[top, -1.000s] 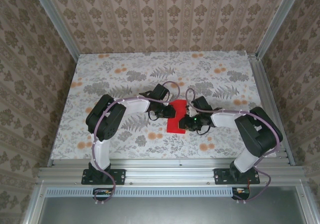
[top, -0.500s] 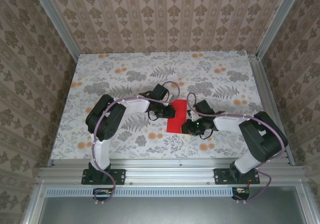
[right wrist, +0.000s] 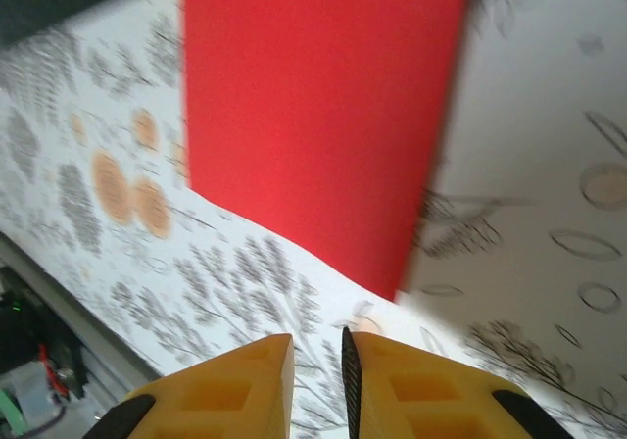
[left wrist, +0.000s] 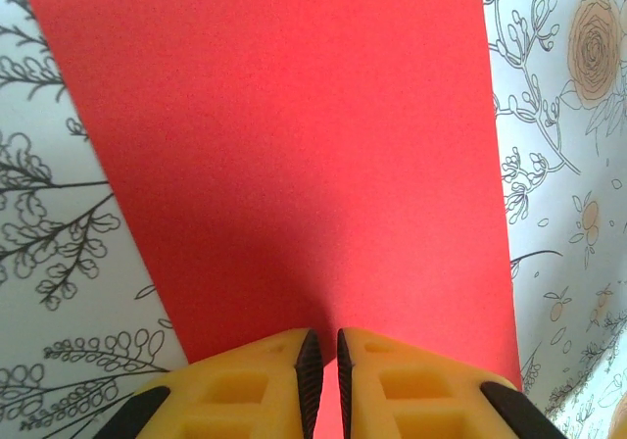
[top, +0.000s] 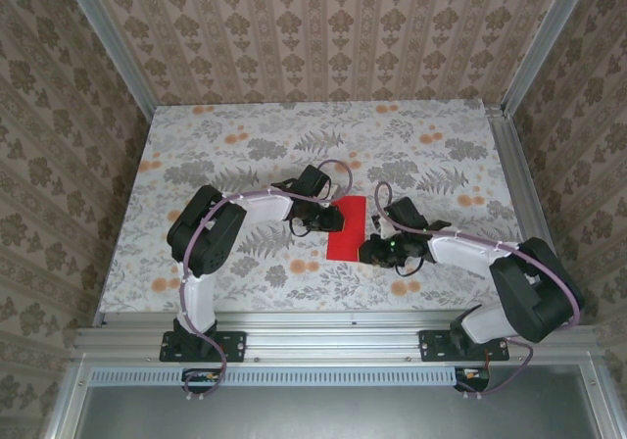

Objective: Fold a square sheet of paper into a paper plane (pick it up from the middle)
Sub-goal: Fold the square sheet of paper in half at the center of the table.

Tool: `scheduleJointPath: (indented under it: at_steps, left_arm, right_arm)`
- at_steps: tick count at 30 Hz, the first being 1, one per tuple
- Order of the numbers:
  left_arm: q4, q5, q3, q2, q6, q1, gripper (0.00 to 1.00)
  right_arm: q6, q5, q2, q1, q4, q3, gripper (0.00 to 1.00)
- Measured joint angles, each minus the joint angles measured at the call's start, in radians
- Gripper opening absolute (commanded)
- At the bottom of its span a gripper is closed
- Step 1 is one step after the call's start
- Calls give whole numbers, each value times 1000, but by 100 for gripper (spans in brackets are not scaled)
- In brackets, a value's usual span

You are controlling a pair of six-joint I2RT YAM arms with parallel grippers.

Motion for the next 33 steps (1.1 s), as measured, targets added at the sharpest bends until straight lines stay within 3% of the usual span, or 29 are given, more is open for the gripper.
scheduleJointPath:
  at_steps: [5, 21, 33]
  left_arm:
    - [13, -2, -12, -7, 0, 0, 19]
    - [26, -15, -23, -15, 0, -4, 19]
    - [25, -25, -23, -15, 8, -7, 19]
  right_arm:
    - [27, 21, 34, -27, 44, 101, 25]
    - [72, 61, 404, -122, 213, 274, 21]
    - [34, 40, 431, -185, 241, 288, 21]
